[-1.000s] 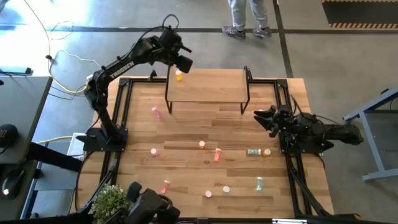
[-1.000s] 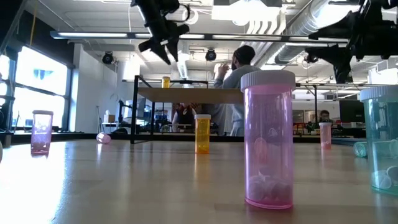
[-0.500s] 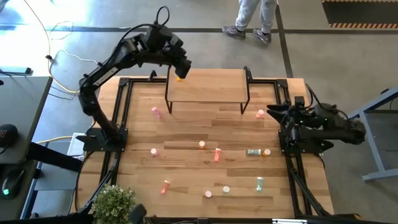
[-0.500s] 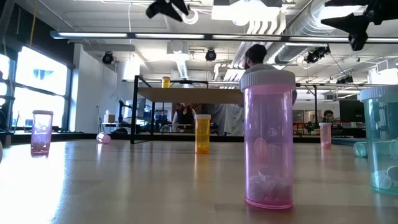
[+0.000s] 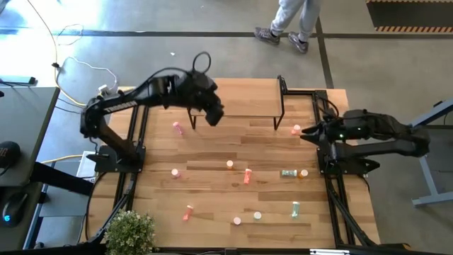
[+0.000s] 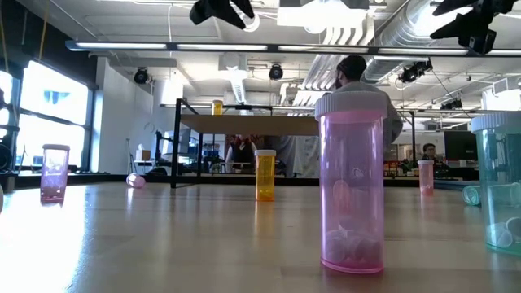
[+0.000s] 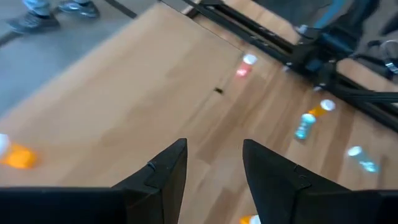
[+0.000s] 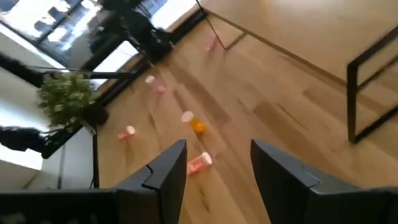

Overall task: Pick and place medicine bottles onto shelf by color
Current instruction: Put the top pink medicine bottle on the shelf

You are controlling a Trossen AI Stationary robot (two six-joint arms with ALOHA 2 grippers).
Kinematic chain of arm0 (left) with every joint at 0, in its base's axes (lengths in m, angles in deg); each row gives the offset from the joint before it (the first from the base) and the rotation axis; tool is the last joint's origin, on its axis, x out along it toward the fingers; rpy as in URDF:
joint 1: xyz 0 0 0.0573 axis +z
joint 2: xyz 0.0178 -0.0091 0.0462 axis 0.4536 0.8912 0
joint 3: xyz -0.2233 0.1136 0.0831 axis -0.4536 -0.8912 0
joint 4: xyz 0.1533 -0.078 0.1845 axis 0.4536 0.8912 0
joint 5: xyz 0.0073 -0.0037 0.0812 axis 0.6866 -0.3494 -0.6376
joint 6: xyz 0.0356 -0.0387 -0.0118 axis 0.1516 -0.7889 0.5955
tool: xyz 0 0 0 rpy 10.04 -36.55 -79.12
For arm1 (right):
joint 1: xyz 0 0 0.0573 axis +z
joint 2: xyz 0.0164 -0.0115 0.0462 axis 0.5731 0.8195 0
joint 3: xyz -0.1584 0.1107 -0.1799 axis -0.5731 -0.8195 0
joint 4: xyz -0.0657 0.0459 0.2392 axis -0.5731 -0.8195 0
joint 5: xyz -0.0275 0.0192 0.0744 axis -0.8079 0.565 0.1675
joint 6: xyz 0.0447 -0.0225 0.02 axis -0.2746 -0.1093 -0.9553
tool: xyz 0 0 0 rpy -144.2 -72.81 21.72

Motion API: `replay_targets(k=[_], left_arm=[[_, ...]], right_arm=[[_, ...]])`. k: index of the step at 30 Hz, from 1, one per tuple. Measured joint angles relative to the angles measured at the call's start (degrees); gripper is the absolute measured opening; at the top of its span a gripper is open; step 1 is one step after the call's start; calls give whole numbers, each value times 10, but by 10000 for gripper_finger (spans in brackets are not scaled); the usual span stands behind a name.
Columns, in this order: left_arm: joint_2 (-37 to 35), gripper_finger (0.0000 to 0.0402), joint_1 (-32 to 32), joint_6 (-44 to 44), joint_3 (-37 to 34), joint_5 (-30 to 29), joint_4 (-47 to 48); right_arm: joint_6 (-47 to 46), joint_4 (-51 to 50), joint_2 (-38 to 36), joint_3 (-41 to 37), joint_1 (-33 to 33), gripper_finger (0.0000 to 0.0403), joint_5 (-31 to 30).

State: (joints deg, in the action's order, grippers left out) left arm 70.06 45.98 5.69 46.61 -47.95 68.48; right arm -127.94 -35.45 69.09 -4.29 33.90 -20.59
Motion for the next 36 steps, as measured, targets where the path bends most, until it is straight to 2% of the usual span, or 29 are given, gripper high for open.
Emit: replay_targets(k=[3, 9, 15, 23, 28, 36], left_arm=[[-21, 141, -26, -23, -52, 0, -55], [-61, 141, -69, -46, -147, -12, -162], [-87, 140, -97, -52, -216, -12, -235], [-118, 140, -117, -20, -249, -12, -298], [-144, 140, -125, 41, -249, -11, -314], [-204, 140, -132, 89, -249, 11, -289]], right_arm=[[-35, -39, 35, 28, 0, 170, -29], [-99, -122, 84, 76, 0, 170, -127], [-157, -179, 106, 111, -24, 170, -180], [-223, -247, 114, 112, -134, 170, -166], [-220, -250, 126, 112, -202, 170, -119], [-183, -249, 191, 112, -299, 170, -43]])
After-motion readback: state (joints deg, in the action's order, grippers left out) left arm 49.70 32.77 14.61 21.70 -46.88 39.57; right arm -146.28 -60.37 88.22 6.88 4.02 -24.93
